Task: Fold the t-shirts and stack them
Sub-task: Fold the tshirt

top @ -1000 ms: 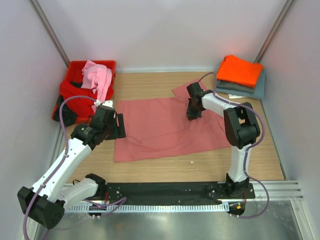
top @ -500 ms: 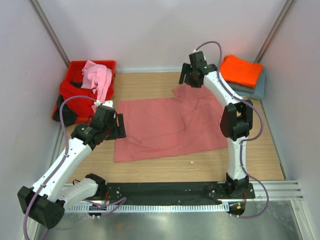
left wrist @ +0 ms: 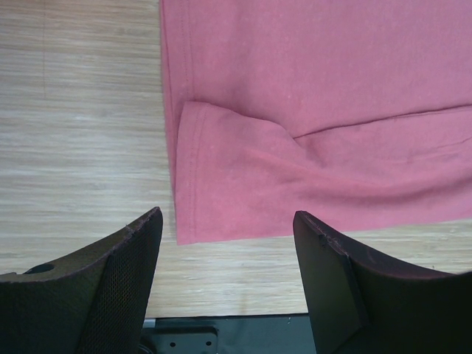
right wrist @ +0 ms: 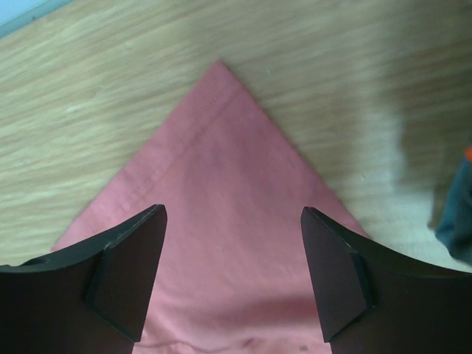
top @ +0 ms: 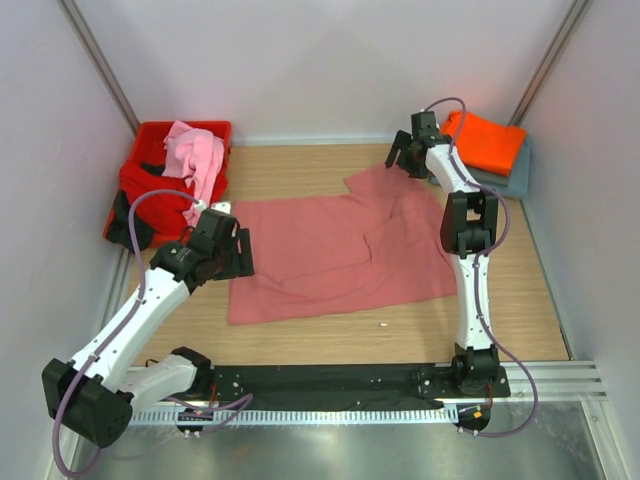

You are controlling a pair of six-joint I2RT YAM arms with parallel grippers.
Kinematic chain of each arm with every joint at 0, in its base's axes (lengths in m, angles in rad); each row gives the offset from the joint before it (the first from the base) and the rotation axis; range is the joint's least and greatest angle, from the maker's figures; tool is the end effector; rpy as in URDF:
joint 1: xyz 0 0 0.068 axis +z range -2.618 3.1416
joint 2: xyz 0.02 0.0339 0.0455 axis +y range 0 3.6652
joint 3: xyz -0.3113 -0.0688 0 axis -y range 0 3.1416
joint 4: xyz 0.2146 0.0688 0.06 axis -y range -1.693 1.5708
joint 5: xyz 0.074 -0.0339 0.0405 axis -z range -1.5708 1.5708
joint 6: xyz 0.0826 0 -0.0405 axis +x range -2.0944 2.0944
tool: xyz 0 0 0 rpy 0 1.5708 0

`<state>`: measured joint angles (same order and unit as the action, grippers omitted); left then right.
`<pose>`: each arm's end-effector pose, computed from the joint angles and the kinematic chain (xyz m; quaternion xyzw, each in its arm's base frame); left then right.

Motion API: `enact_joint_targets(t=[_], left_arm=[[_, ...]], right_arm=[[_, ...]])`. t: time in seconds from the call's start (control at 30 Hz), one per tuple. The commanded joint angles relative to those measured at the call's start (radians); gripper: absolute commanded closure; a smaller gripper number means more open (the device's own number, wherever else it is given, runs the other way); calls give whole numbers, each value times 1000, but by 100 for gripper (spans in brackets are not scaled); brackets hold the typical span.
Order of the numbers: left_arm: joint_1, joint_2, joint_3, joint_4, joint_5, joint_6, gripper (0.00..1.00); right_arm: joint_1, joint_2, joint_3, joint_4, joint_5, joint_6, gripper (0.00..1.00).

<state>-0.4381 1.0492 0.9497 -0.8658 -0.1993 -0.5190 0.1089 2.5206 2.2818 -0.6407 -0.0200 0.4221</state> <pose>0.1632 -0.0584 0.2944 -0.0680 0.9478 -0.0523 0.3071 0.5920 0.0664 0.1815 0.1434 0.9298 0.0980 0.3244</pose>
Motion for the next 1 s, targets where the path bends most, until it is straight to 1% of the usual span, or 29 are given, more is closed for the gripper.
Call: enact_joint_targets(t=[0.0, 0.13, 0.27, 0.43, 0.47, 0.57, 0.63, 0.67, 0.73, 0.8, 0.9, 0.93, 0.97], left_arm=[[4, 9, 1, 16, 4, 5, 28], [4, 17, 0, 17, 8, 5, 28], [4, 26, 0, 16, 15, 8, 28], [6, 32, 1, 16, 14, 8, 28], [6, 32, 0, 16, 12, 8, 28], [4, 32, 0, 14, 9, 5, 28], [6, 35, 1, 14, 9, 7, 28], [6, 34, 0, 14, 9, 7, 28], [6, 34, 1, 14, 9, 7, 28], [6, 34, 1, 13, 9, 7, 28], [6, 31, 1, 13, 9, 7, 28], [6, 29, 1, 13, 6, 7, 28], [6, 29, 1, 11, 8, 7, 28]], right_arm=[[21, 1, 111, 85, 15, -34, 18], [23, 49, 148, 105, 101, -60, 16], [29, 90, 176, 141, 149, -83, 14], [48, 182, 281, 131, 210, -115, 10], [60, 190, 291, 130, 251, -135, 9], [67, 207, 291, 145, 285, -144, 7], [69, 225, 303, 135, 281, -143, 13], [69, 230, 309, 127, 281, -141, 19], [74, 237, 314, 118, 269, -147, 24], [87, 241, 314, 101, 276, -164, 32], [98, 238, 306, 79, 272, -167, 41], [98, 237, 301, 79, 275, -166, 52], [98, 237, 289, 79, 275, -167, 57]])
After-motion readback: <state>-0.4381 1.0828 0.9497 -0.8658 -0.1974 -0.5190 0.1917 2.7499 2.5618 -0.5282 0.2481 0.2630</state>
